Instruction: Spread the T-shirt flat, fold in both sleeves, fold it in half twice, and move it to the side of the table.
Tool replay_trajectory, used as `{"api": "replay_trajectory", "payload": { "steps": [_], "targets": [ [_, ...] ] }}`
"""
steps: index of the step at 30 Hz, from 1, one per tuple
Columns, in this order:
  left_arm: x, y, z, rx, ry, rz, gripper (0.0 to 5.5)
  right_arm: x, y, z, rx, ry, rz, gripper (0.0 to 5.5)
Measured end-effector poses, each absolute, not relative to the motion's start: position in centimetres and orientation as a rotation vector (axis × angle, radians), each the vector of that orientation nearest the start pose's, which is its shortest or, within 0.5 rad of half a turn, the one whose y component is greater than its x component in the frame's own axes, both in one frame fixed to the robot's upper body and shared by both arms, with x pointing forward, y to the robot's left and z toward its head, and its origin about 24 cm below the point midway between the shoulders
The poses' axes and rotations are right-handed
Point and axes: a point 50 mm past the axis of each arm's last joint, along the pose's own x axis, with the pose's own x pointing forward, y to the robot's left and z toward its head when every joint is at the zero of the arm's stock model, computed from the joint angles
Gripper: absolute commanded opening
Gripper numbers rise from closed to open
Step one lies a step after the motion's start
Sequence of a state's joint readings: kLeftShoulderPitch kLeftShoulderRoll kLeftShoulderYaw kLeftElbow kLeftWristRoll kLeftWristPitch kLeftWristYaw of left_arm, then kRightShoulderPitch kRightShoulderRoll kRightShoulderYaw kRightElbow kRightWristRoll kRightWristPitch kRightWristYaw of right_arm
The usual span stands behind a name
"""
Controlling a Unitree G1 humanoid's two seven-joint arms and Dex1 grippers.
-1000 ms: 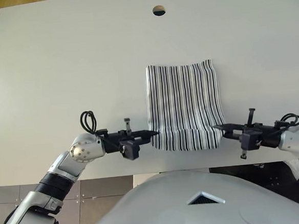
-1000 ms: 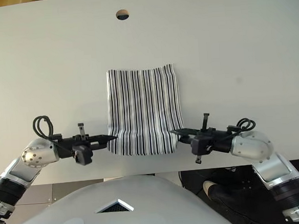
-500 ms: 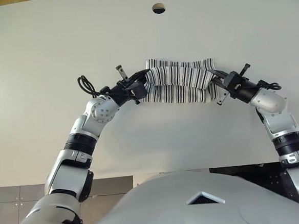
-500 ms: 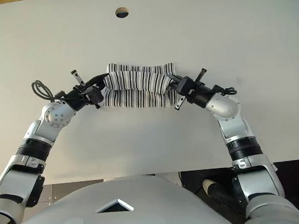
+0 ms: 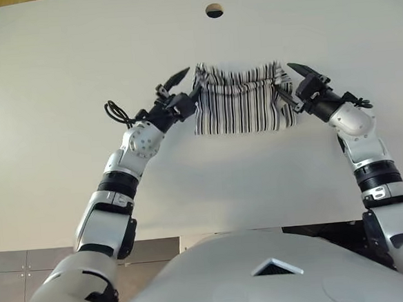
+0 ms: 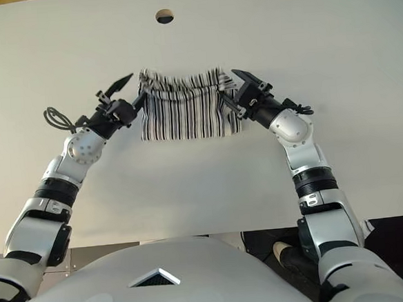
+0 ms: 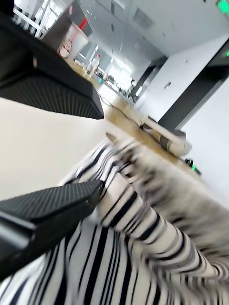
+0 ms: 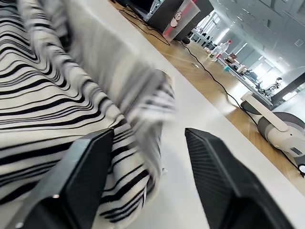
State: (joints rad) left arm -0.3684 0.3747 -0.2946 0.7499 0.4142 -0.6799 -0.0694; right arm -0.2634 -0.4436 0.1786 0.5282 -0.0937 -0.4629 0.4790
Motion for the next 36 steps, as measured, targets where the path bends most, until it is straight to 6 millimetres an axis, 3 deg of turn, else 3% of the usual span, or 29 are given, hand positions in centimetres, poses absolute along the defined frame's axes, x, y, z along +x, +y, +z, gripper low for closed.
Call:
{"api": "replay_trajectory", "payload": {
  "steps": [3, 9, 11, 13, 16, 17, 20, 22, 26, 27, 29, 30, 32, 33, 36],
  "targets": [
    [30.0, 15.8, 1.2, 0.816, -0.167, -0.529, 2.46, 29.1, -19.1, 2.7, -0.579, 0.007, 0.619, 2.92],
    [32.5, 16.7, 2.0, 0.861, -0.125, -0.375, 2.46, 31.6, -18.3, 5.1, -0.544, -0.081, 0.51, 2.92],
    [32.5, 17.2, 1.6, 0.861, -0.096, -0.335, 2.46, 31.2, -17.0, 6.8, -0.509, -0.186, 0.55, 2.92],
    [32.5, 18.1, 1.2, 0.833, -0.065, -0.254, 2.46, 30.0, -14.4, 7.8, -0.488, -0.274, 0.663, 2.92],
    [32.8, 19.5, 1.5, 0.726, -0.047, -0.08, 2.46, 28.8, -9.9, 5.4, -0.473, -0.189, 0.852, 2.92],
    [32.9, 19.7, 1.5, 0.694, -0.043, -0.041, 2.46, 29.1, -9.5, 4.3, -0.477, -0.13, 0.867, 2.92],
    [33.0, 19.1, 1.6, 0.599, -0.053, 0.034, 2.46, 30.6, -10.5, 1.1, -0.503, 0.081, 0.832, 2.92],
    [33.2, 17.4, 1.8, 0.509, -0.088, 0.035, 2.46, 32.4, -10.9, 1.1, -0.501, 0.136, 0.766, 2.92],
    [33.4, 15.7, 2.7, 0.376, -0.155, 0.023, 2.46, 34.1, -15.5, 0.7, -0.325, 0.257, 0.471, 2.92],
    [33.4, 15.7, 3.1, 0.355, -0.176, 0.027, 2.46, 34.0, -17.8, 0.6, -0.265, 0.272, 0.36, 2.92],
    [33.2, 16.0, 3.4, 0.302, -0.201, 0.043, 2.46, 33.0, -24.5, 0.7, -0.203, 0.296, 0.058, 2.92],
    [32.9, 16.2, 3.3, 0.261, -0.209, 0.057, 2.46, 31.5, -29.4, 1.0, -0.193, 0.314, -0.15, 2.92],
    [32.0, 16.3, 2.7, 0.193, -0.203, 0.078, 2.46, 27.1, -37.1, 1.5, -0.185, 0.375, -0.491, 2.92],
    [31.5, 16.2, 2.2, 0.177, -0.194, 0.084, 2.46, 25.3, -39.2, 1.5, -0.175, 0.394, -0.6, 2.92],
    [31.3, 14.8, 2.8, 0.118, -0.248, 0.075, 2.46, 22.8, -41.3, 1.4, -0.112, 0.4, -0.776, 2.92]
  ]
}}
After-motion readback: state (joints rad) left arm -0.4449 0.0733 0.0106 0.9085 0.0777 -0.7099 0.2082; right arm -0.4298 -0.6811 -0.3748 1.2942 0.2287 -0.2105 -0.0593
